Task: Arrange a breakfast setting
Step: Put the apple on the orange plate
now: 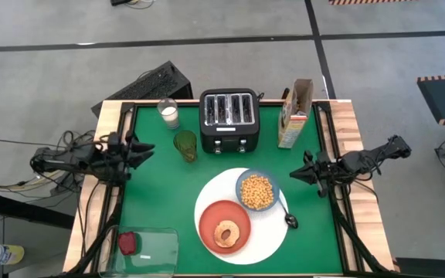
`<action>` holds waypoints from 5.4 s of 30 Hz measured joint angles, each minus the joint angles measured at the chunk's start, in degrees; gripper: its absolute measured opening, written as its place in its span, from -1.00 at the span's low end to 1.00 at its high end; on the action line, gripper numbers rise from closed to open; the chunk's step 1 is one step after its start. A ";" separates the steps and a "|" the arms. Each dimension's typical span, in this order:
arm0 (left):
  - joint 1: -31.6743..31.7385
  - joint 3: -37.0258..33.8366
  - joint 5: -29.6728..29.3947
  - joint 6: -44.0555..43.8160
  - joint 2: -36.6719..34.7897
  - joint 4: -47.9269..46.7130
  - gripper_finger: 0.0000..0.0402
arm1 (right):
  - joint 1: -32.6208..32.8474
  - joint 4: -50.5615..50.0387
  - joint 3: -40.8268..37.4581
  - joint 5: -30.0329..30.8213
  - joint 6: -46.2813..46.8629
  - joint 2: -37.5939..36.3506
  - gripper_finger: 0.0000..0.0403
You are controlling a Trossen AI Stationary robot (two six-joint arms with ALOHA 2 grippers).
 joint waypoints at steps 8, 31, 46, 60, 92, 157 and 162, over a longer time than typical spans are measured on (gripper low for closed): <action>0.00 10.37 9.18 6.16 9.76 -5.12 -0.36 | 0.00 -5.32 0.00 -0.02 0.05 0.02 -0.83; -0.13 47.56 16.45 -37.04 45.71 -50.97 -0.36 | 0.00 -10.39 0.15 -0.06 0.05 0.02 -0.83; -13.91 47.82 16.68 -66.19 56.58 -62.79 -0.36 | 0.00 -10.45 0.11 -0.06 0.04 0.04 -0.83; -33.65 47.80 16.47 -100.82 62.76 -62.71 -0.36 | 0.00 -10.52 0.09 -0.08 0.05 0.04 -0.83; -53.89 47.83 24.37 -148.63 78.81 -50.08 0.55 | -0.01 -10.54 0.04 -0.08 0.04 0.02 -0.83; -48.18 47.73 33.41 -120.35 92.36 -57.29 0.67 | -0.02 -10.21 0.04 0.05 0.06 0.02 -0.83; -46.67 47.75 30.25 -119.92 92.36 -55.72 0.67 | -0.02 -10.21 0.04 0.05 0.06 0.02 -0.83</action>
